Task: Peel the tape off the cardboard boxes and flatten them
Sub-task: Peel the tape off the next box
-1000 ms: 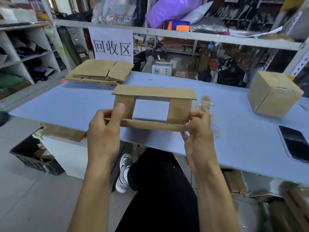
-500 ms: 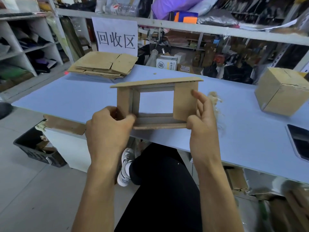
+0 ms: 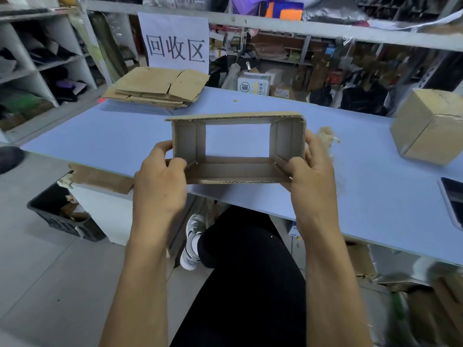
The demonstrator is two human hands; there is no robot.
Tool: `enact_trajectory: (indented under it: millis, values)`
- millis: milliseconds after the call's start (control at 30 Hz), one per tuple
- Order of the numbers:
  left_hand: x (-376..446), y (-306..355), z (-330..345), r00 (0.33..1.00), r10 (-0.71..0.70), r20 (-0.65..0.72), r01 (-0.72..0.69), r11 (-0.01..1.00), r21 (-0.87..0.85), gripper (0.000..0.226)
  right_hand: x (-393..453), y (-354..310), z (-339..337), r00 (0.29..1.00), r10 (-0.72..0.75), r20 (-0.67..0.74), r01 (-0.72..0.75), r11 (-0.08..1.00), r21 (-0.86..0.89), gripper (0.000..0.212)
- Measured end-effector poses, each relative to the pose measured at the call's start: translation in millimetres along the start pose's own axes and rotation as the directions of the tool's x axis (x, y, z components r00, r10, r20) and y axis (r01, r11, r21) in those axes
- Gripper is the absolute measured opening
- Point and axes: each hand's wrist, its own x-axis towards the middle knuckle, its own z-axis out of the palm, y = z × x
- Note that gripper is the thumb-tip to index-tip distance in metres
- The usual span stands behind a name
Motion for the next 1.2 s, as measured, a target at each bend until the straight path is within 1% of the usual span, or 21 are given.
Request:
enact_trajectory:
  millis: [100,200,300,367,433,467,500,533,567,633,667,767,833,900,967,1000,1033,1100,1167,1200]
  values:
    - [4,-5,2,1.0,-0.008,0.017,0.008,0.999,-0.033,0.056,-2,8,0,0.999,0.002,0.047,-0.002,1.0,-0.004,0.064]
    - [6,-9,5,0.999,-0.014,0.047,0.02,0.991,-0.136,0.06,-1,15,0,0.999,0.005,0.035,-0.005,1.0,-0.004,0.063]
    - [4,-12,7,0.997,-0.025,0.068,0.042,0.964,-0.263,0.055,-3,20,0,0.999,-0.005,0.042,0.005,1.0,0.016,0.054]
    - [3,-14,7,0.996,-0.038,0.086,0.064,0.942,-0.328,0.061,-5,20,0,0.999,-0.025,0.048,0.023,0.999,0.042,0.047]
    - [3,-15,6,0.993,-0.032,0.115,0.072,0.927,-0.367,0.066,-5,23,0,0.999,-0.035,0.039,0.032,0.998,0.056,0.045]
    - [3,-15,6,0.991,-0.005,0.134,0.056,0.925,-0.377,0.064,-4,24,-1,0.999,-0.017,0.032,0.016,0.998,0.057,0.049]
    - [4,-16,7,0.988,0.037,0.147,0.021,0.928,-0.371,0.058,-3,24,-2,1.0,0.015,0.027,-0.017,0.997,0.069,0.058]
    - [4,-16,8,0.984,0.09,0.155,-0.028,0.932,-0.362,0.05,-3,25,-4,0.998,0.048,0.033,-0.051,0.994,0.097,0.067]
    - [4,-17,10,0.979,0.14,0.151,-0.079,0.933,-0.351,0.045,-3,26,-6,0.997,0.065,0.05,-0.071,0.989,0.132,0.071]
    - [5,-23,12,0.972,0.197,0.131,-0.146,0.936,-0.321,0.039,-2,26,-10,0.992,0.1,0.08,-0.114,0.975,0.193,0.068]
    - [8,-27,12,0.973,0.196,0.121,-0.153,0.943,-0.296,0.036,0,27,-12,0.99,0.12,0.072,-0.133,0.967,0.219,0.062]
    - [15,-36,10,0.983,0.159,0.09,-0.139,0.971,-0.196,0.031,8,33,-17,0.981,0.192,0.035,-0.194,0.938,0.286,0.031]
    - [21,-41,9,0.985,0.154,0.078,-0.147,0.985,-0.092,0.026,12,39,-17,0.969,0.244,0.033,-0.242,0.918,0.313,0.024]
    - [29,-45,13,0.982,0.172,0.081,-0.177,0.982,0.065,0.022,17,47,-11,0.957,0.286,0.04,-0.287,0.924,0.252,0.025]
    - [41,-48,19,0.973,0.203,0.11,-0.223,0.949,0.224,0.013,28,56,-2,0.96,0.276,0.037,-0.278,0.955,0.1,0.026]
    - [48,-51,20,0.968,0.213,0.132,-0.242,0.931,0.275,0.005,33,57,2,0.965,0.259,0.038,-0.261,0.964,0.041,0.028]
    - [56,-53,19,0.963,0.221,0.155,-0.26,0.916,0.307,0.006,39,56,7,0.969,0.242,0.042,-0.243,0.97,0.017,0.032]
    - [72,-55,11,0.952,0.26,0.163,-0.302,0.89,0.343,0.019,51,54,15,0.976,0.205,0.071,-0.208,0.978,0.035,0.041]
    - [88,-50,2,0.945,0.306,0.116,-0.326,0.862,0.388,0.028,62,51,24,0.982,0.163,0.094,-0.168,0.984,0.053,0.045]
    - [97,-47,-2,0.937,0.337,0.091,-0.343,0.845,0.41,0.032,68,50,30,0.987,0.129,0.099,-0.134,0.99,0.043,0.043]
